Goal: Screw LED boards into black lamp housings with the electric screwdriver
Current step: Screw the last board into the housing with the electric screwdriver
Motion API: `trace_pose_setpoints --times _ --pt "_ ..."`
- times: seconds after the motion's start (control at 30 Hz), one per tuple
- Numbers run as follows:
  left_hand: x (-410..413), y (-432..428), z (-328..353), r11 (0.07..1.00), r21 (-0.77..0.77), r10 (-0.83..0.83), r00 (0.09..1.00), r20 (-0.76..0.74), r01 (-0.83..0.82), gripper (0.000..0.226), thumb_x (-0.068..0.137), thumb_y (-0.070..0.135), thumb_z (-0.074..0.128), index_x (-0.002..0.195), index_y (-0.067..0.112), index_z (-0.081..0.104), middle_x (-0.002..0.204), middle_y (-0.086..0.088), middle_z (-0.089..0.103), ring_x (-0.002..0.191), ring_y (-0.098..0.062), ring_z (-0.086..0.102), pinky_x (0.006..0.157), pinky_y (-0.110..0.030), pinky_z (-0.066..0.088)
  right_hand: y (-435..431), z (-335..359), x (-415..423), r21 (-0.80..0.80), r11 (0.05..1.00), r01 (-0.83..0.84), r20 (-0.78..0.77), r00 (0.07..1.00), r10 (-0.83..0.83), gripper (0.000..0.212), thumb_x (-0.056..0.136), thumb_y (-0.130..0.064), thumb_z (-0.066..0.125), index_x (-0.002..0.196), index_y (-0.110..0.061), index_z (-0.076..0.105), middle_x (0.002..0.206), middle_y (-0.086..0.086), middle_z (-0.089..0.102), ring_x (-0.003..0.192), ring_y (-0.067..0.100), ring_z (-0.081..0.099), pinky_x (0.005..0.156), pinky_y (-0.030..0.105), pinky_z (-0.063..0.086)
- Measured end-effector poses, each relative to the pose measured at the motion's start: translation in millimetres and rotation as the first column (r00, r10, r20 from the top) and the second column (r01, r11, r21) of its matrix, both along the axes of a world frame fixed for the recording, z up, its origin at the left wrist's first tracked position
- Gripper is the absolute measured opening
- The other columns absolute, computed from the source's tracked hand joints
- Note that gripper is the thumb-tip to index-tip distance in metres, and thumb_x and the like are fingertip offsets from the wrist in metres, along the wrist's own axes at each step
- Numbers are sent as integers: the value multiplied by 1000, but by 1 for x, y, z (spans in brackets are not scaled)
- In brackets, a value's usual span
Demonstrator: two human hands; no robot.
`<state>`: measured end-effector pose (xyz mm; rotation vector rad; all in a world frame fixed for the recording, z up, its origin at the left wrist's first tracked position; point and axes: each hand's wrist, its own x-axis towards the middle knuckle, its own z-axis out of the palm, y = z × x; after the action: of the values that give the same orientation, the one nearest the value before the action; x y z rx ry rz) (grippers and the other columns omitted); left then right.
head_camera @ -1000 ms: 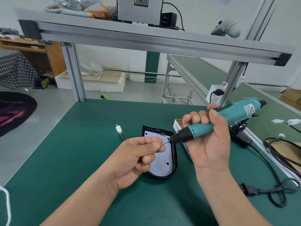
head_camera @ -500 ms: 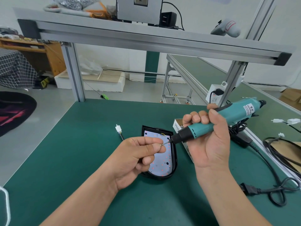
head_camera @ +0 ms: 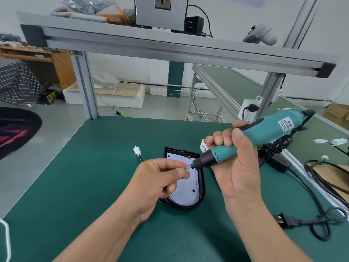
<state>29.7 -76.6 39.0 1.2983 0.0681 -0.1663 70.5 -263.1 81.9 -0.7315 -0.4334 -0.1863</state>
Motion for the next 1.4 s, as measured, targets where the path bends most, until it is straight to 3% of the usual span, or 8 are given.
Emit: trace_pose_setpoints --times 0.33,0.93,1.13,1.27,1.33,1.4 --pt "-1 -7 -1 999 6 46 998 43 -46 13 94 4 75 93 15 83 94 -16 80 47 -11 45 44 -17 34 5 -7 4 126 989 77 -178 983 -54 5 101 -22 63 102 -20 59 76 -3 47 74 16 51 87 35 53" --pt "-5 -9 -2 998 54 24 998 64 -28 12 92 11 78 101 19 80 98 -11 82 45 -11 43 50 -17 40 5 -10 7 154 987 37 -187 982 -7 6 98 -19 67 98 -20 61 74 -3 48 71 16 51 84 34 55" --pt "-5 -12 -1 998 69 -18 999 37 15 34 88 16 84 120 21 74 100 -9 82 47 -12 40 50 -17 39 4 -12 7 191 981 35 -208 978 5 4 100 -18 64 100 -18 60 74 -2 48 70 17 52 84 35 56" --pt "-5 -7 1 999 33 -36 999 27 35 59 71 28 93 125 18 71 107 -19 78 50 -12 39 49 -18 35 -1 -11 10 218 975 45 -222 975 5 4 102 -18 62 100 -19 60 73 -3 48 71 17 52 87 36 55" --pt "-3 -2 3 998 15 -68 997 32 67 67 65 36 93 125 14 71 104 -23 76 52 -13 38 47 -19 31 -4 -10 12 230 971 60 -235 972 -4 5 102 -18 63 99 -20 59 73 -3 47 70 17 52 87 36 54" --pt "0 4 5 997 35 -74 996 45 73 54 70 42 91 111 11 77 89 -17 73 52 -13 37 44 -19 29 -8 -9 14 245 967 76 -239 971 -16 7 101 -18 65 98 -19 59 73 -3 47 70 17 52 86 35 53"
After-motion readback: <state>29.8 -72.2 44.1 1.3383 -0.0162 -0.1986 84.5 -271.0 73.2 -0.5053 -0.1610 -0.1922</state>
